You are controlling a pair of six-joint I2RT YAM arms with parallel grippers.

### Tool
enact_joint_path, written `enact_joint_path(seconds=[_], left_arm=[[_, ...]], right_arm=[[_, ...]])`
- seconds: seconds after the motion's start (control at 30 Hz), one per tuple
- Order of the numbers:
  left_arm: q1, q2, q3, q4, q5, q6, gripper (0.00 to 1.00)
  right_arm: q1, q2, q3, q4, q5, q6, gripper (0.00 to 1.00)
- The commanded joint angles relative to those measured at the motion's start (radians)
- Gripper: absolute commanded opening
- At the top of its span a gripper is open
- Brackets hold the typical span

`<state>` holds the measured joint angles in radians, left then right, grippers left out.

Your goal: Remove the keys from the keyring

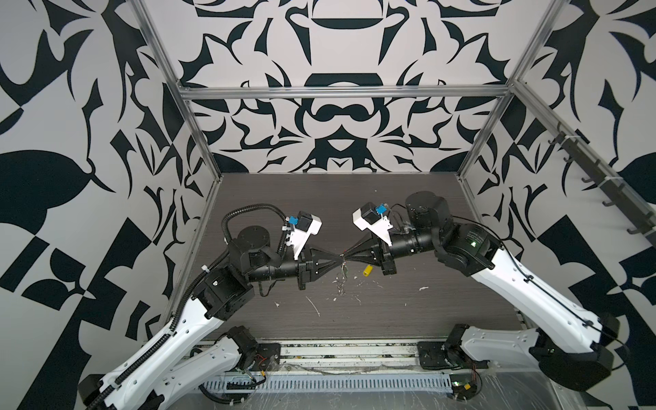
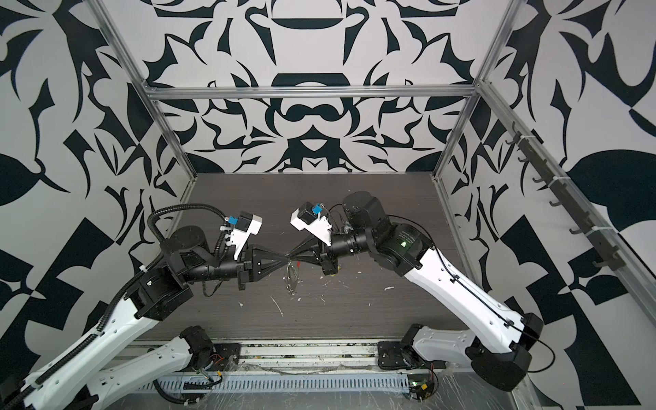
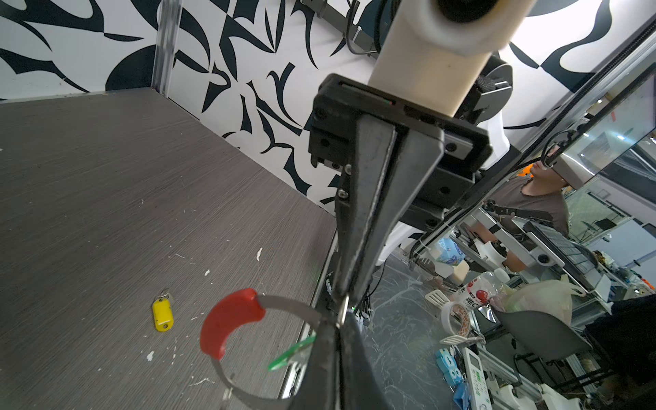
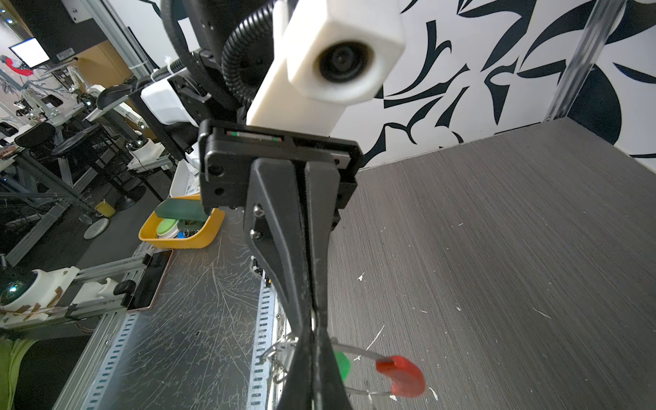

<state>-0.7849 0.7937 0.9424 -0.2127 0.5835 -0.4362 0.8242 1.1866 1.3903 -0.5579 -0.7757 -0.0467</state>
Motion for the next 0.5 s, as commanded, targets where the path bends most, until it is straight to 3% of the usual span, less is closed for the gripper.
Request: enact_joint_path(seconds=[0.0, 0.07, 0.2, 0.37, 0.47], left_arm=[[0.0, -0.014, 0.018, 0.02, -0.021, -0.006, 0.0], [0.0, -0.02, 0.012, 0.032, -0.035, -0.007, 0.0], [0.0, -0.043, -0.032, 0.113, -0.087, -0.032, 0.0], [0.0, -0.063, -0.102, 0.282, -0.153, -0.074, 0.0], [0.0, -0.071, -0.132, 0.352, -0.205, -0.092, 0.0]], right_arm=[[0.002, -0.007, 0.007, 0.091, -0.019, 0.02, 0.0], [0.003, -0.015, -0.014, 0.139, -0.001, 0.058, 0.02], [0.002, -0.073, -0.114, 0.321, 0.1, 0.18, 0.29], [0.001, -0.17, -0.298, 0.649, 0.288, 0.386, 0.34], [0.003, -0.198, -0.393, 0.821, 0.328, 0.497, 0.34]])
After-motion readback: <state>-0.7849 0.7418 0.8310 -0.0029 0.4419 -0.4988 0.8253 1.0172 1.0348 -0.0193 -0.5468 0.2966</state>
